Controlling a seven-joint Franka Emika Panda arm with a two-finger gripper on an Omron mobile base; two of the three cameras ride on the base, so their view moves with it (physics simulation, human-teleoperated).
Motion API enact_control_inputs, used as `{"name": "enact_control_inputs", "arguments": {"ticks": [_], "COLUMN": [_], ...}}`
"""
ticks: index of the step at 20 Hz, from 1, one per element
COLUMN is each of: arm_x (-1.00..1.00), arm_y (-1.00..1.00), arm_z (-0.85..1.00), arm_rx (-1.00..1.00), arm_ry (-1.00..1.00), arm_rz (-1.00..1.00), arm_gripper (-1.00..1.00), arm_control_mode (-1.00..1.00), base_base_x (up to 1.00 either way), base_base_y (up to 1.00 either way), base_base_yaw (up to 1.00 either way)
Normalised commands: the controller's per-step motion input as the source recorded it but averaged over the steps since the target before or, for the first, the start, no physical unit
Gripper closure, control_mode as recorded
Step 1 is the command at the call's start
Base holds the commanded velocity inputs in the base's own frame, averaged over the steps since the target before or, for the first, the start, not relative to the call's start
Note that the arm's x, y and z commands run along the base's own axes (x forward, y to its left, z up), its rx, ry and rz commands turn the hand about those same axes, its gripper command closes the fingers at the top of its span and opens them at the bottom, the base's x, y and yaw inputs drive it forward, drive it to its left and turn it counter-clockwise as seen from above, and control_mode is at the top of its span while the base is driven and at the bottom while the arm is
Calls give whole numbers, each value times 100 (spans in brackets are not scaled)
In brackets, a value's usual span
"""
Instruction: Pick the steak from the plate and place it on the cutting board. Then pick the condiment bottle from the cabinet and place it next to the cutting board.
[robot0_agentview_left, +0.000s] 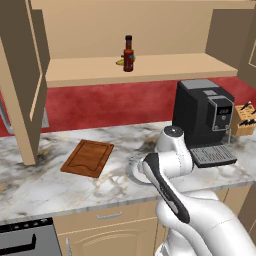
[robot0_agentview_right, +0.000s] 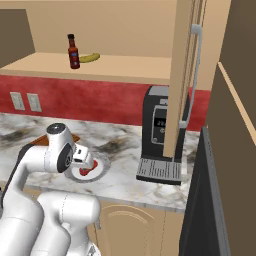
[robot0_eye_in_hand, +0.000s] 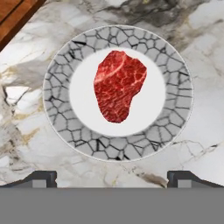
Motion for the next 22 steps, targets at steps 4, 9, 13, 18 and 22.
{"name": "enact_control_inputs", "arguments": {"ticks": [4, 9, 13, 18, 22], "arm_x": [21, 6, 0, 1, 4], "arm_y": [0, 0, 0, 0, -1], "arm_z": [-16, -18, -20, -21, -19], "arm_rx": [0, 0, 0, 0, 0], "arm_ry": [0, 0, 0, 0, 0], "arm_rz": [0, 0, 0, 0, 0], "arm_gripper": [-100, -100, -100, -100, -100], "arm_control_mode": [-100, -100, -100, -100, -100], "base_base_x": [0, 0, 0, 0, 0], "base_base_y": [0, 0, 0, 0, 0], "base_base_yaw": [0, 0, 0, 0, 0]}}
